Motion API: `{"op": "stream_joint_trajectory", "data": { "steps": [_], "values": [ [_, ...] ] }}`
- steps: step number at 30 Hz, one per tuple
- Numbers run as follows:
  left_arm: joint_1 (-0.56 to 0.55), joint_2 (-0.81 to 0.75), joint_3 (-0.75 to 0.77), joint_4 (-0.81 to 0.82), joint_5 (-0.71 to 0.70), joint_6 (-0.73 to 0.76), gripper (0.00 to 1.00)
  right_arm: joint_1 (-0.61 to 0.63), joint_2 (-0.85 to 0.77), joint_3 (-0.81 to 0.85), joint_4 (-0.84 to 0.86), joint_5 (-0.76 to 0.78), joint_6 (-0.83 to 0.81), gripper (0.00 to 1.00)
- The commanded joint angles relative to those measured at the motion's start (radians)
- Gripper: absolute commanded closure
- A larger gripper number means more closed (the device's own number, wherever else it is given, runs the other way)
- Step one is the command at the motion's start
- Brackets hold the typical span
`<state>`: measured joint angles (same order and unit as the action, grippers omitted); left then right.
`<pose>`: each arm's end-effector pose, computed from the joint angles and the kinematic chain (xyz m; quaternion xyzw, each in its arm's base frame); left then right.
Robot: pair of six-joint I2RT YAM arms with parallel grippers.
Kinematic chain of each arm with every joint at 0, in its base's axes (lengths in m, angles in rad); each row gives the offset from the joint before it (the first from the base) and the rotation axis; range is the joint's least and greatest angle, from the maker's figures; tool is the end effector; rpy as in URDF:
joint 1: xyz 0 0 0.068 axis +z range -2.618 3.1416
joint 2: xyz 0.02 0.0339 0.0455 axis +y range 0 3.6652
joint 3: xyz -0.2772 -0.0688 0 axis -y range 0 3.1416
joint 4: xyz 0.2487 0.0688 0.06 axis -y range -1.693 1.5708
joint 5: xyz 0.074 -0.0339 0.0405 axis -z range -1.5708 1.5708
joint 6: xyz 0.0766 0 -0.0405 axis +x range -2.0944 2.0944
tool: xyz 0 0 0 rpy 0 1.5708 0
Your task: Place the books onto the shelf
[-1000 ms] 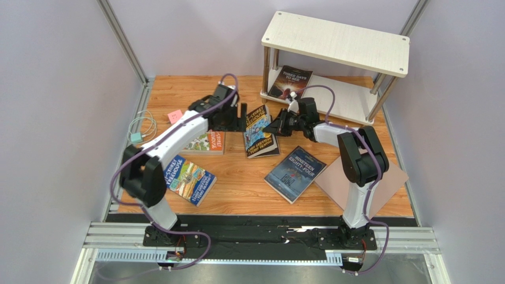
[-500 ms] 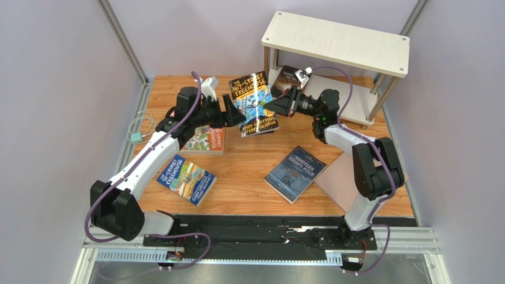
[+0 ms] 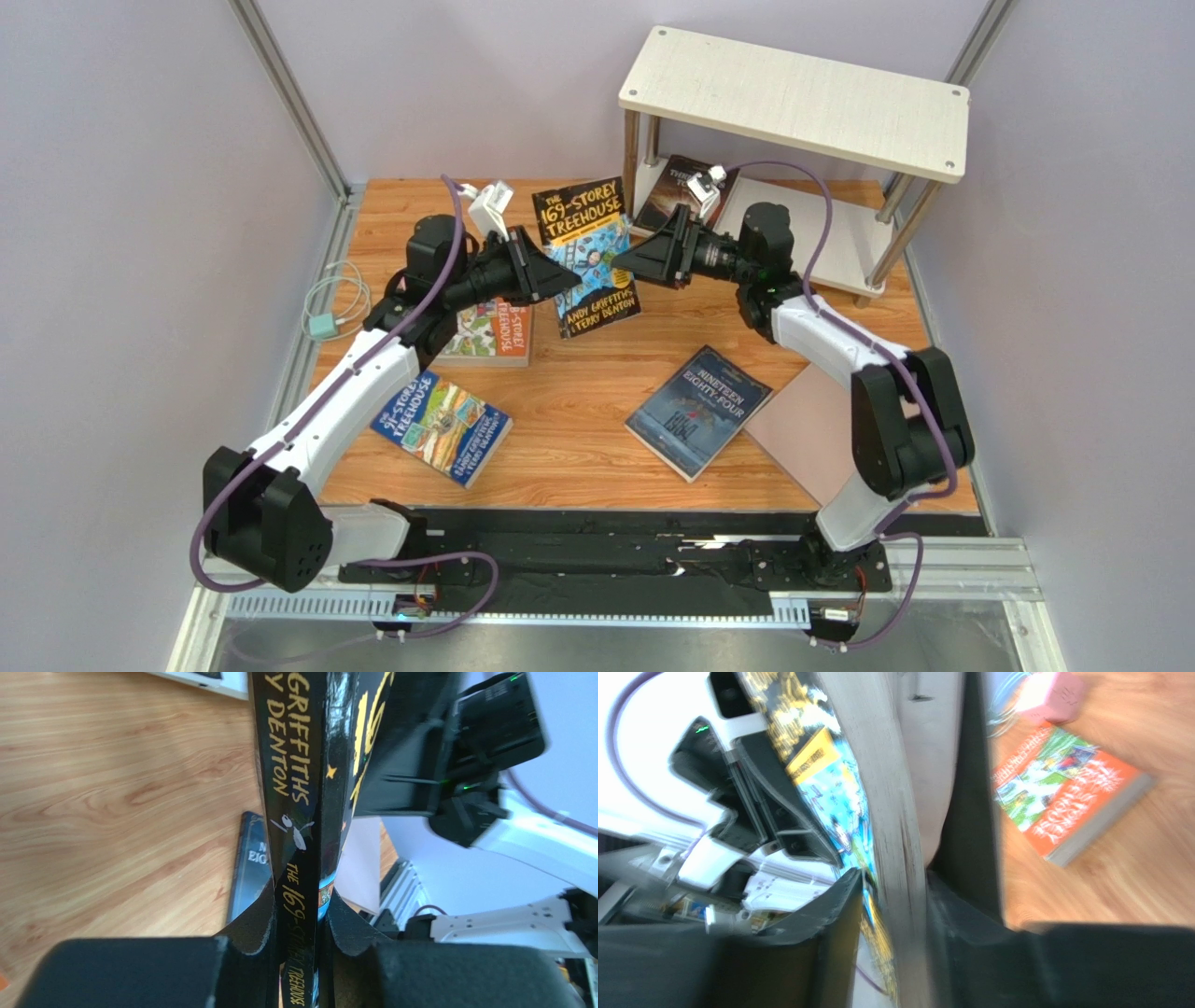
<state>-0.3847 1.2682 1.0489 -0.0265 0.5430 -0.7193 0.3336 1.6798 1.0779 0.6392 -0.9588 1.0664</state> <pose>0.2897 -0.1600 0.3486 0.0362 0.7764 -0.4908 0.3937 0.3641 0.1925 0.3021 -0.0896 0.6937 0.6564 0.2826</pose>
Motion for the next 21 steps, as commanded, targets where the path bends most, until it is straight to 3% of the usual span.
{"op": "stream_joint_trajectory", "data": {
  "steps": [1, 4, 10, 21],
  "values": [
    [0.013, -0.044, 0.088, -0.035, -0.092, 0.072, 1.0, 0.016, -0.185, 0.089, -0.6, 0.251, -0.465, 0.0],
    [0.013, -0.043, 0.092, -0.018, -0.048, 0.069, 1.0, -0.008, -0.227, 0.051, -0.601, 0.23, -0.464, 0.0],
    [0.013, 0.0, 0.105, 0.135, 0.15, 0.029, 1.0, -0.019, -0.19, -0.051, -0.386, 0.102, -0.329, 0.0],
    [0.013, 0.054, 0.134, 0.241, 0.293, -0.011, 1.0, -0.019, -0.146, -0.144, -0.122, 0.055, -0.209, 0.01]
  ]
}}
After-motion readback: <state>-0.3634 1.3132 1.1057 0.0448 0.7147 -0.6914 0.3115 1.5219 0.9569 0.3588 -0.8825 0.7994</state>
